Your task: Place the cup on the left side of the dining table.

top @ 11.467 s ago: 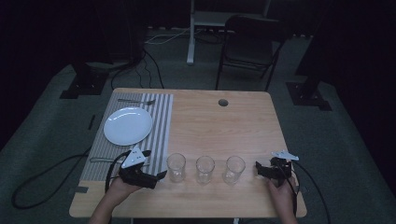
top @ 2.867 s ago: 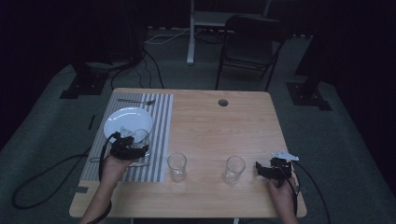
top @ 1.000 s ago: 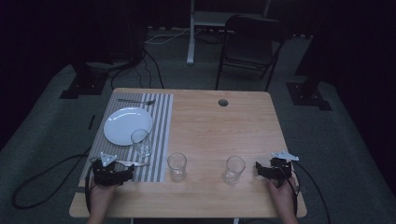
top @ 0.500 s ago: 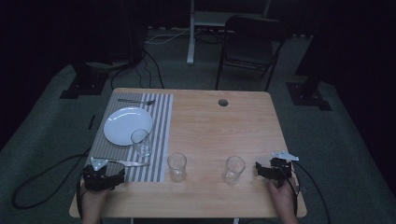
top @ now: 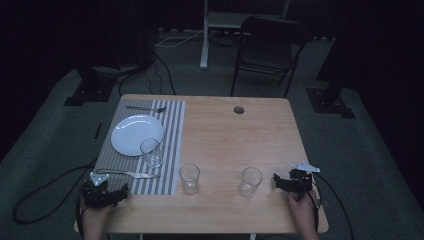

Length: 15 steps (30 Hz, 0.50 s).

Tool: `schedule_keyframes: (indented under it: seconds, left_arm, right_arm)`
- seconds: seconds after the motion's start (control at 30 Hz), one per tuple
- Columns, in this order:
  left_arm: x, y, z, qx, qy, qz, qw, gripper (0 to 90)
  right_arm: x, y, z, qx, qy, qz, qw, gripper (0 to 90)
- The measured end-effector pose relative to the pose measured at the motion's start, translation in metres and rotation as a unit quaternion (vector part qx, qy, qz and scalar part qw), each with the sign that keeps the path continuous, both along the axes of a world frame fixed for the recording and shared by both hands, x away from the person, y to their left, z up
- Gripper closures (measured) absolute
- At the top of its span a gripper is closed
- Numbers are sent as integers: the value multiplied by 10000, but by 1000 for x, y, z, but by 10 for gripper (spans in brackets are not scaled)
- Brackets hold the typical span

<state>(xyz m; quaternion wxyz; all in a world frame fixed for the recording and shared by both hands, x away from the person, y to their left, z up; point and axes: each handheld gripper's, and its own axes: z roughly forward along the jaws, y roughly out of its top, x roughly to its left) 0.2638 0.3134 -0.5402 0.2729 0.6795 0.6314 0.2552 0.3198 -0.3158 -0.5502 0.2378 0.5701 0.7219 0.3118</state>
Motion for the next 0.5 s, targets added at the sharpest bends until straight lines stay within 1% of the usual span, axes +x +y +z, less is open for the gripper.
schedule_keyframes:
  seconds: [0.07,0.1,0.17,0.2,0.3,0.5]
  left_arm:
    - [0,1,-1,32,28,15,10000,77]
    - [0,2,-2,89,65,22,9999,77]
    - [0,2,-3,92,64,28,9999,77]
    - [0,3,-4,55,21,42,10000,76]
    - [-1,3,-5,54,-44,43,10000,76]
    - [-1,3,-5,43,-56,34,10000,76]
  right_arm:
    - [0,0,0,0,0,-2,10000,125]
    - [0,0,0,1,0,-2,10000,125]
    - [0,0,0,1,0,-2,10000,125]
    - [0,0,0,1,0,-2,10000,125]
    - [0,0,0,1,0,-2,10000,125]
    - [0,0,0,0,-1,-2,10000,125]
